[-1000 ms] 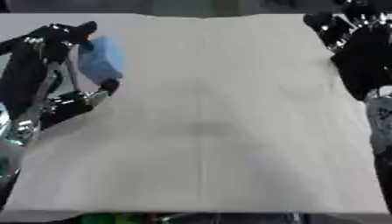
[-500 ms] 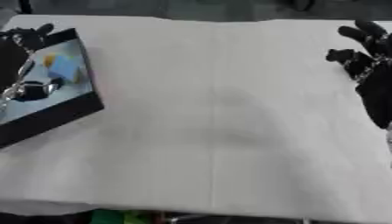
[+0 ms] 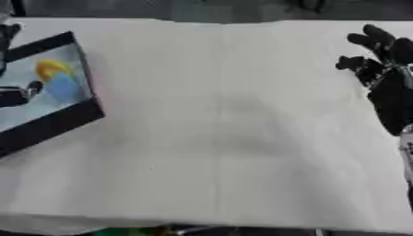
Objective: Pick up the objects with one hand, pass them to the other hand, and then place them into the box on the other side of the table.
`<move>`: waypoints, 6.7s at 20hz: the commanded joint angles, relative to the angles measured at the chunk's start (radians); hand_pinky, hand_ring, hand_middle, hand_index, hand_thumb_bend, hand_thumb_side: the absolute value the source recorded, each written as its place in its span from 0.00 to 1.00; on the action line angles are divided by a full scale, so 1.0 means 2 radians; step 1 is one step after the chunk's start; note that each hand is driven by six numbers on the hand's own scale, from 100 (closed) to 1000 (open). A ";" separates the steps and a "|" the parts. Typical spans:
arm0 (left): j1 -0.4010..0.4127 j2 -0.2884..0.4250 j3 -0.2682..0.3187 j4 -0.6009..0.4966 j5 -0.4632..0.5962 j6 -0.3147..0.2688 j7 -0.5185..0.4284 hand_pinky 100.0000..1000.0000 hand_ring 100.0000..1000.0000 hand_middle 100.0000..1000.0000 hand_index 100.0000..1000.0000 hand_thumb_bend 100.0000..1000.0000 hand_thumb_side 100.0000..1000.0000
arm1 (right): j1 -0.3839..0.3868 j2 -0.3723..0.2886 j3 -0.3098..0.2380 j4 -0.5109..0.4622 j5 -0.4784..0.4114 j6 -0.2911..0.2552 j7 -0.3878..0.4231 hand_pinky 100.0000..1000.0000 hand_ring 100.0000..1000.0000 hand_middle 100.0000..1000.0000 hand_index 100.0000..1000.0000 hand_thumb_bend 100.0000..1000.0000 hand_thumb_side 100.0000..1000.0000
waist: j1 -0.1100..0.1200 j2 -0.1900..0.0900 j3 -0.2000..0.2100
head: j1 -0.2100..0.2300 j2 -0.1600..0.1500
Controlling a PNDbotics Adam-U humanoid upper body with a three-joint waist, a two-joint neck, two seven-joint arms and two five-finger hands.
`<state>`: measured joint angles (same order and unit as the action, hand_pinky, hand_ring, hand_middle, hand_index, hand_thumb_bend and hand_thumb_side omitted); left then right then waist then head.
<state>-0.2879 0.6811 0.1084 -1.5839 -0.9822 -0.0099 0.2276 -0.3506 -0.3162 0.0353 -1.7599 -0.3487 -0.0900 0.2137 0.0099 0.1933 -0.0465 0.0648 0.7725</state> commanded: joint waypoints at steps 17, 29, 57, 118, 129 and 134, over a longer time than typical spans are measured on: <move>-0.042 -0.123 -0.080 -0.208 0.409 -0.233 -0.153 0.96 0.76 0.53 0.88 0.00 0.41 | -0.070 -0.217 -0.077 0.248 0.273 -0.189 -0.053 0.95 0.73 0.89 0.93 0.49 0.55 | -0.003 0.020 0.019 | -0.167 -0.001; -0.060 -0.163 -0.107 -0.208 0.435 -0.237 -0.220 1.00 0.76 0.51 0.88 0.00 0.52 | -0.082 -0.275 -0.114 0.417 0.318 -0.177 -0.157 0.96 0.75 0.88 0.92 0.52 0.54 | -0.011 0.058 0.060 | -0.235 -0.008; -0.063 -0.181 -0.126 -0.208 0.436 -0.236 -0.249 1.00 0.75 0.49 0.88 0.00 0.52 | -0.094 -0.272 -0.105 0.443 0.297 -0.202 -0.142 0.98 0.75 0.87 0.94 0.60 0.58 | -0.015 0.063 0.100 | -0.245 -0.041; -0.053 -0.162 -0.149 -0.109 0.309 -0.206 -0.200 0.98 0.76 0.52 0.89 0.00 0.43 | -0.045 0.029 0.053 -0.040 0.034 0.038 0.032 0.93 0.48 0.48 0.66 0.13 0.13 | -0.028 -0.008 0.049 | -0.066 -0.001; -0.069 -0.155 -0.191 -0.124 0.190 -0.269 -0.077 0.83 0.80 0.71 0.94 0.05 0.00 | -0.059 0.043 0.090 -0.066 -0.032 0.102 0.089 0.93 0.48 0.49 0.67 0.14 0.13 | -0.030 -0.003 0.046 | -0.042 -0.001; -0.069 -0.146 -0.207 -0.141 0.140 -0.298 -0.042 0.77 0.80 0.75 0.96 0.27 0.00 | -0.060 0.043 0.097 -0.068 -0.052 0.124 0.102 0.92 0.48 0.49 0.67 0.15 0.13 | -0.030 -0.003 0.047 | -0.047 -0.001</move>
<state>-0.4099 0.3665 -0.3001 -1.8397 -0.6786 -0.5936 0.1236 -0.4549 -0.2242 0.2299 -1.8689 -0.4381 0.1483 0.4119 -0.0529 0.2001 0.0477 -0.0254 0.7713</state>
